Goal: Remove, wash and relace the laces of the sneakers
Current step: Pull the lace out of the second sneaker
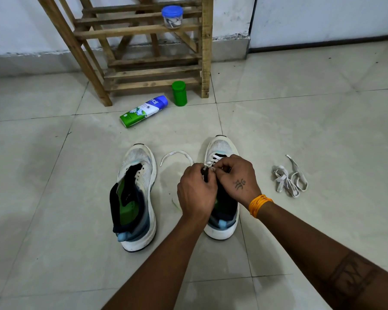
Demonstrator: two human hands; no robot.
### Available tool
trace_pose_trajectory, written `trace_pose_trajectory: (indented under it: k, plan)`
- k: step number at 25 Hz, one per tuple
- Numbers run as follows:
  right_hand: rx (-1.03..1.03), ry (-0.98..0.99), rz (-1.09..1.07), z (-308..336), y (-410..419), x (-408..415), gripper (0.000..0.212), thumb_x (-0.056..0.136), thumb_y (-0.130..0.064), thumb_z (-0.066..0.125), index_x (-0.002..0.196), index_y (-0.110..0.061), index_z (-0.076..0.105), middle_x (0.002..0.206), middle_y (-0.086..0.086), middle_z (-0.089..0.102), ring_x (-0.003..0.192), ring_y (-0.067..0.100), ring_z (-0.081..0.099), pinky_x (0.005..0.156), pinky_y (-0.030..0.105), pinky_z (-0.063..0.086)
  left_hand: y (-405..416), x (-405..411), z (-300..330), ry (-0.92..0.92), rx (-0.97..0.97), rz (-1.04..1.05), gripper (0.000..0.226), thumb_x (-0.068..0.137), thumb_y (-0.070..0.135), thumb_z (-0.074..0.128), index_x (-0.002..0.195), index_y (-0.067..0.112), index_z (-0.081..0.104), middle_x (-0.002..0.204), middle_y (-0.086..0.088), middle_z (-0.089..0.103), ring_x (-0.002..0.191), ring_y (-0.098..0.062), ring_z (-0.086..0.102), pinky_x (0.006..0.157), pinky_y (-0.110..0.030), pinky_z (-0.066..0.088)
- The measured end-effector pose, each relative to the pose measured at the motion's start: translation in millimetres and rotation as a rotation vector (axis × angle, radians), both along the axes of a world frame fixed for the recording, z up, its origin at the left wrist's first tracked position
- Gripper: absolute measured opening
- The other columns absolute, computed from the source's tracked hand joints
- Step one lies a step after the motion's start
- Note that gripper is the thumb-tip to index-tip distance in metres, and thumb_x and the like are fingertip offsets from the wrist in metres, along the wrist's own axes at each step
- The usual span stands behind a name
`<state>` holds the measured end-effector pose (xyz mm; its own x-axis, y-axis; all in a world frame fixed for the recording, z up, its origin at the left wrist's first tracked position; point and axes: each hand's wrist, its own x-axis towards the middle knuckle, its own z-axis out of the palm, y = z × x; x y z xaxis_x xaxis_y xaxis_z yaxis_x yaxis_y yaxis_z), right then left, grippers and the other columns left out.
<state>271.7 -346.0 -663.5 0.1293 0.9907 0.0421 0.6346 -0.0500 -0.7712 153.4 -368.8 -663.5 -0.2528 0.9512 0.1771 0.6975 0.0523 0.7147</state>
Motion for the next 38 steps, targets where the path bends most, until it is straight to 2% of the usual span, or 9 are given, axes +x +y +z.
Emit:
trace_pose_trajectory:
  k: [12,17,23,25,28,30,32,35,38]
  plan:
    - [0.073,-0.036,0.076,-3.3,2.3,-1.1,0.008,0.09,-0.018,0.069,0.085,-0.016,0.075,0.085,0.0,0.069,0.081,0.014,0.061,0.076,0.031,0.047,11.6,2.9,-0.9,0.101,0.056,-0.061,0.014,0.096,0.016,0.063,0.1,0.006,0.072,0.09,-0.012,0.072,0.079,-0.034,0.069,0.068,-0.039,0.05]
    - [0.094,-0.019,0.096,-4.7,1.6,-0.5,0.01,0.091,-0.019,0.068,0.081,-0.016,0.071,0.081,0.0,0.066,0.079,0.015,0.059,0.073,0.031,0.046,14.6,2.9,-1.8,0.159,0.046,-0.073,0.018,0.098,0.015,0.056,0.083,0.009,0.064,0.076,-0.009,0.065,0.067,-0.029,0.061,0.06,-0.032,0.033]
    - [0.129,-0.016,0.029,-2.0,-2.4,-8.3,0.012,0.083,-0.014,0.067,0.072,-0.016,0.064,0.072,-0.008,0.057,0.069,0.005,0.052,0.062,0.013,0.034,14.1,3.3,-2.3,0.055,0.022,0.0,0.019,0.098,0.011,0.056,0.08,0.009,0.061,0.071,-0.008,0.062,0.062,-0.027,0.057,0.06,-0.031,0.03]
    - [0.132,0.013,-0.041,0.3,-2.2,-6.7,0.01,0.082,-0.014,0.066,0.071,-0.016,0.065,0.071,-0.007,0.06,0.07,0.007,0.054,0.064,0.017,0.037,13.3,2.9,-2.6,0.037,0.023,0.007,0.019,0.097,0.013,0.056,0.08,0.009,0.062,0.071,-0.007,0.062,0.063,-0.028,0.057,0.06,-0.031,0.03]
    - [0.104,0.073,-0.31,2.3,10.7,13.4,0.009,0.085,-0.017,0.064,0.081,-0.015,0.071,0.075,-0.005,0.067,0.079,0.017,0.063,0.069,0.028,0.042,13.4,-1.3,-1.9,-0.004,0.025,0.032,0.016,0.095,0.017,0.059,0.081,0.011,0.065,0.071,-0.003,0.064,0.063,-0.023,0.057,0.059,-0.03,0.034]
    - [0.046,0.065,-0.4,3.4,13.4,29.9,0.021,0.091,-0.021,0.063,0.108,-0.013,0.072,0.081,-0.003,0.068,0.088,0.023,0.065,0.074,0.027,0.039,8.7,-3.1,0.1,-0.051,0.003,0.039,0.013,0.093,0.019,0.061,0.083,0.014,0.067,0.073,0.002,0.065,0.065,-0.019,0.059,0.061,-0.029,0.039]
    - [0.028,0.047,-0.365,5.1,5.3,33.3,0.037,0.093,-0.031,0.064,0.127,-0.016,0.062,0.088,-0.003,0.065,0.089,0.02,0.062,0.076,0.028,0.04,1.4,-2.9,3.1,-0.066,-0.03,0.034,0.01,0.092,0.023,0.063,0.087,0.016,0.069,0.079,0.004,0.068,0.071,-0.014,0.06,0.065,-0.027,0.039]
    - [0.113,-0.042,-0.168,3.6,-19.1,15.1,0.032,0.086,-0.046,0.064,0.111,-0.026,0.063,0.092,-0.008,0.061,0.083,0.013,0.06,0.071,0.032,0.047,2.7,-0.9,12.2,-0.101,-0.007,0.033,0.014,0.091,0.031,0.065,0.096,0.021,0.073,0.092,0.006,0.07,0.084,-0.013,0.064,0.073,-0.027,0.045]
    - [0.184,-0.12,-0.047,-8.3,-29.1,5.1,0.019,0.083,-0.034,0.067,0.098,-0.024,0.063,0.09,-0.007,0.059,0.083,0.015,0.059,0.07,0.037,0.05,24.7,1.7,22.4,0.041,-0.057,-0.187,0.022,0.09,0.023,0.059,0.104,0.024,0.075,0.104,0.003,0.069,0.096,-0.02,0.065,0.08,-0.035,0.053]
